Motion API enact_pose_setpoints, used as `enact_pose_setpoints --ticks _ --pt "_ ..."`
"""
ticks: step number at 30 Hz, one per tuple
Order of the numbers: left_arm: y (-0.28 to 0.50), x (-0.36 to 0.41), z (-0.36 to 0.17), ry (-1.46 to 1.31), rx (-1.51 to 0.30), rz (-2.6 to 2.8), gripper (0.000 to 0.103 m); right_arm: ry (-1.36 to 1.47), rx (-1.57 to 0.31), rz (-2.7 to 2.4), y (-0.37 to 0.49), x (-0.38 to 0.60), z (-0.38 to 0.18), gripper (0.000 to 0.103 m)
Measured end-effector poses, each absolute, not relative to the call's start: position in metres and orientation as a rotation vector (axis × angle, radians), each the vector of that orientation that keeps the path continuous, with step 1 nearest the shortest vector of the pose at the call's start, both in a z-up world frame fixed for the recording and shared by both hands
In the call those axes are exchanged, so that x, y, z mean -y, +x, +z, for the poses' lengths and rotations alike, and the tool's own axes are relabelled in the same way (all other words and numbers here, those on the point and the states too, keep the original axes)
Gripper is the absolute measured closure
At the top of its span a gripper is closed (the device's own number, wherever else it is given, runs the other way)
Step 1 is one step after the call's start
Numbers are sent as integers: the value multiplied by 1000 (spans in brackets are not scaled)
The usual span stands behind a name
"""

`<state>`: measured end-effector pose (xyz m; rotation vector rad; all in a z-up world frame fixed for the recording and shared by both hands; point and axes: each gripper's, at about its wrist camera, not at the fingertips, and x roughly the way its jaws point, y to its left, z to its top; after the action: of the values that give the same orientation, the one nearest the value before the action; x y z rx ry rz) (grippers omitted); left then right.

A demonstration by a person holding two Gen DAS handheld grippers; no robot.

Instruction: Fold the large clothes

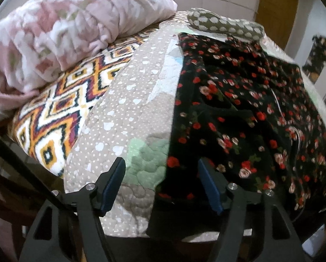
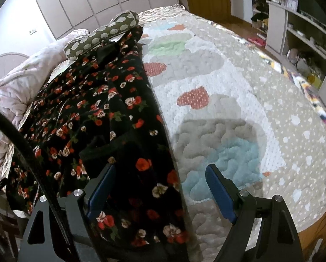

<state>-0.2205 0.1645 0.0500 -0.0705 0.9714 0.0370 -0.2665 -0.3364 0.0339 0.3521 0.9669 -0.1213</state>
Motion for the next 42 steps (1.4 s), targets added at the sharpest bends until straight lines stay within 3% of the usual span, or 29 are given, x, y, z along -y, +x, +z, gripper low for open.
enact_pose_setpoints --ticks 8,17,30,33,40,42 --pt "-194 -213 21 -449 -1024 -161 33 499 -944 -43 -271 349 22 13" --pt "-191 -209 5 -762 -1053 -524 34 745 -900 212 -271 353 13 13" --pt "-218 -198 -7 -717 -1067 -563 35 943 -778 186 -290 397 5 15" --pt "-218 -191 -14 -728 -1089 -598 29 906 -821 190 -284 391 3 15" --pt "-228 -153 -26 -694 -1150 -716 29 808 -927 385 -285 348 -2 14" --pt "-229 -154 -26 -691 -1145 -694 39 786 -934 382 -289 341 -3 14"
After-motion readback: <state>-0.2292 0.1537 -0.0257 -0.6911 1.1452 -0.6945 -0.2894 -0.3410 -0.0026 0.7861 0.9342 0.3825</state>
